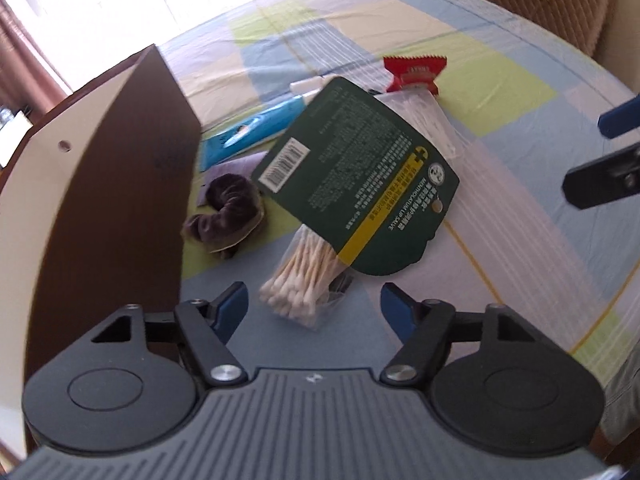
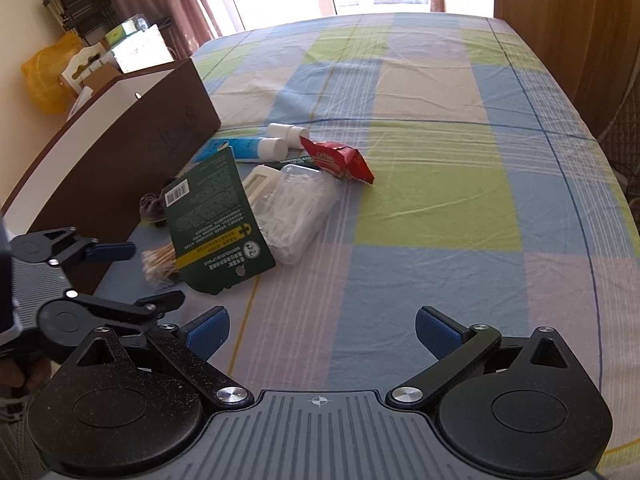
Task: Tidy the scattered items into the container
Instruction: 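Reach the left gripper to the bag of cotton swabs and close, then lift the swab bag with the left gripper while the right gripper reaches the green card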
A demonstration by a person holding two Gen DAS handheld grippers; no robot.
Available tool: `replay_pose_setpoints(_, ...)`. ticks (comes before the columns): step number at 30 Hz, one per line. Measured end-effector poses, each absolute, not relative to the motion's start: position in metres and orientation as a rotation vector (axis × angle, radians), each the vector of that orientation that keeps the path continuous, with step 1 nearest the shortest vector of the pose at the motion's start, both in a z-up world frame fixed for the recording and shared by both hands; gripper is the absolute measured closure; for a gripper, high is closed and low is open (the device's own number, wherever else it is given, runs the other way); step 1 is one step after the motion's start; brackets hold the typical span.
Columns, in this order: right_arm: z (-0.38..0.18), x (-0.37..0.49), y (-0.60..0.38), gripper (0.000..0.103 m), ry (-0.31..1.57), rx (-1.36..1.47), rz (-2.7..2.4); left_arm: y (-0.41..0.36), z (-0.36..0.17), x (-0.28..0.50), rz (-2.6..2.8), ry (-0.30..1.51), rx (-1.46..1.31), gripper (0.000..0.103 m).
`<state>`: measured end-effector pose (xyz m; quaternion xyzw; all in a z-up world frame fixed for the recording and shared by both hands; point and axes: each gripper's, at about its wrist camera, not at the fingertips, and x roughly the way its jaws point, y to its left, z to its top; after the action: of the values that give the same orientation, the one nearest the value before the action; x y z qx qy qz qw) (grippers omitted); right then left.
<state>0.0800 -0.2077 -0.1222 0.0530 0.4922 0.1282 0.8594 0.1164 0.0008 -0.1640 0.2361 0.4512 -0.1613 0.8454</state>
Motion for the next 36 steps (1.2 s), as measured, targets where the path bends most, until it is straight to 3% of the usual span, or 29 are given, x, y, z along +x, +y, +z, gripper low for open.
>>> replay_pose_setpoints(1, -0.122, 0.08, -0.209, 0.0, 1.035, 0.114, 0.265, 0.001, -0.166, 0.119, -0.344, 0.95, 0.495, 0.035)
replay_pose_setpoints(2, -0.123, 0.079, -0.21, 0.0, 1.036, 0.116, 0.262, 0.003, -0.167, 0.121, -0.351, 0.947, 0.484, 0.043)
replay_pose_setpoints(3, -0.123, 0.079, -0.211, 0.0, 1.036, 0.118, 0.26, 0.005, -0.167, 0.123, -0.358, 0.944, 0.473, 0.058)
replay_pose_setpoints(6, -0.125, 0.078, -0.213, 0.0, 1.041, 0.125, 0.251, 0.009, -0.165, 0.119, -0.392, 0.961, 0.427, 0.069)
replay_pose_setpoints(13, -0.128, 0.077, -0.219, 0.0, 1.048, 0.131, 0.24, 0.016, -0.153, 0.094, -0.465, 1.045, 0.25, 0.069)
replay_pose_setpoints(15, -0.128, 0.077, -0.22, 0.0, 1.05, 0.134, 0.24, 0.018, -0.147, 0.092, -0.473, 1.051, 0.203, 0.062)
replay_pose_setpoints(17, -0.128, 0.076, -0.22, 0.0, 1.052, 0.135, 0.242, 0.014, -0.146, 0.095, -0.483, 1.025, 0.24, 0.053)
replay_pose_setpoints(22, -0.127, 0.077, -0.219, 0.0, 1.051, 0.134, 0.245, -0.003, -0.156, 0.098, -0.554, 0.998, 0.377, 0.053)
replay_pose_setpoints(24, -0.127, 0.077, -0.219, 0.0, 1.052, 0.134, 0.246, -0.01, -0.166, 0.093, -0.577, 1.009, 0.446, 0.058)
replay_pose_setpoints(26, -0.126, 0.076, -0.219, 0.0, 1.051, 0.129, 0.249, -0.009, -0.167, 0.09, -0.594, 1.01, 0.431, 0.079)
replay_pose_setpoints(27, -0.126, 0.076, -0.218, 0.0, 1.051, 0.125, 0.252, -0.007, -0.164, 0.088, -0.59, 1.012, 0.417, 0.082)
replay_pose_setpoints(36, -0.125, 0.077, -0.21, 0.0, 1.037, 0.109, 0.294, 0.025, -0.12, 0.063, -0.492, 1.026, 0.318, 0.083)
